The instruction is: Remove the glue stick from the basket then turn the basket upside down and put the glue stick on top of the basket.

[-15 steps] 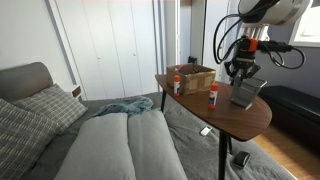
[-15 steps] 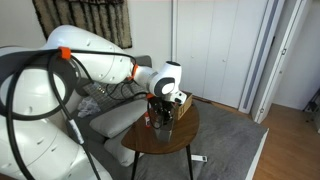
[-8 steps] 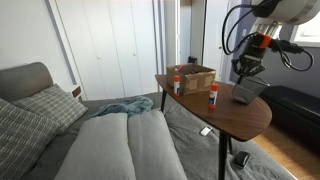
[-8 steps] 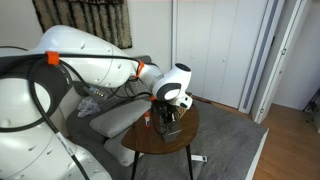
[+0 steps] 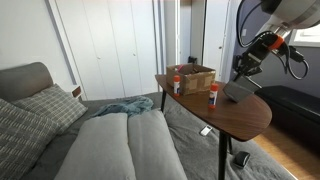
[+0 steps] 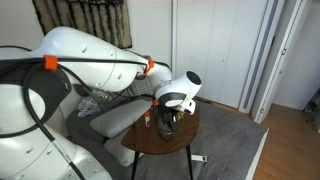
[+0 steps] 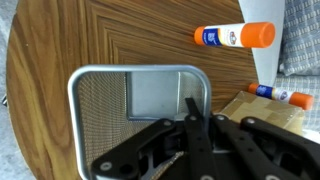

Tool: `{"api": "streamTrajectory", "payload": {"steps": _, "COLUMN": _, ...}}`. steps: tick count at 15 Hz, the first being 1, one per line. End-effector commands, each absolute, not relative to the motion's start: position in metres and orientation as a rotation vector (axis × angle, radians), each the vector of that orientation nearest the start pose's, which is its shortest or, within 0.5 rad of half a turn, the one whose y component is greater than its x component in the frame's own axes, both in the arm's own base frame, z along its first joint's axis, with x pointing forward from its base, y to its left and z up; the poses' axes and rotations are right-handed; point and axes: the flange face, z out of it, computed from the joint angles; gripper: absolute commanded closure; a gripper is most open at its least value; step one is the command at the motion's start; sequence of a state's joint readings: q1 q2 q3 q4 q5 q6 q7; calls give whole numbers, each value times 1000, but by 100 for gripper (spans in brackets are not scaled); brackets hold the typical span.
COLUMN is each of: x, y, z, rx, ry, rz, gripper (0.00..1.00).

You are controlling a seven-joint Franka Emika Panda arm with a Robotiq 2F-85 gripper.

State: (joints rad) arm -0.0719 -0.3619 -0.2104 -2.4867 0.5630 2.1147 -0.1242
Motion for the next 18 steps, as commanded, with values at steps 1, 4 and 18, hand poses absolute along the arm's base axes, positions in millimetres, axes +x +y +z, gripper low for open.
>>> {"api": "streamTrajectory", "payload": {"steps": 1, "x": 404, "y": -103, "z": 411, "rx": -2431, "ry": 464, "rz": -132, "gripper": 99}}
{"api": "streamTrajectory", "payload": {"steps": 4, "x": 399, "y": -113, "z": 405, "rx": -2412, "ry": 445, "rz": -109, "gripper": 99}}
{"api": "streamTrajectory", "payload": {"steps": 18, "x": 392, "y": -128, "z": 404, "rx": -2561, "ry": 616, "rz": -8, "gripper": 0}}
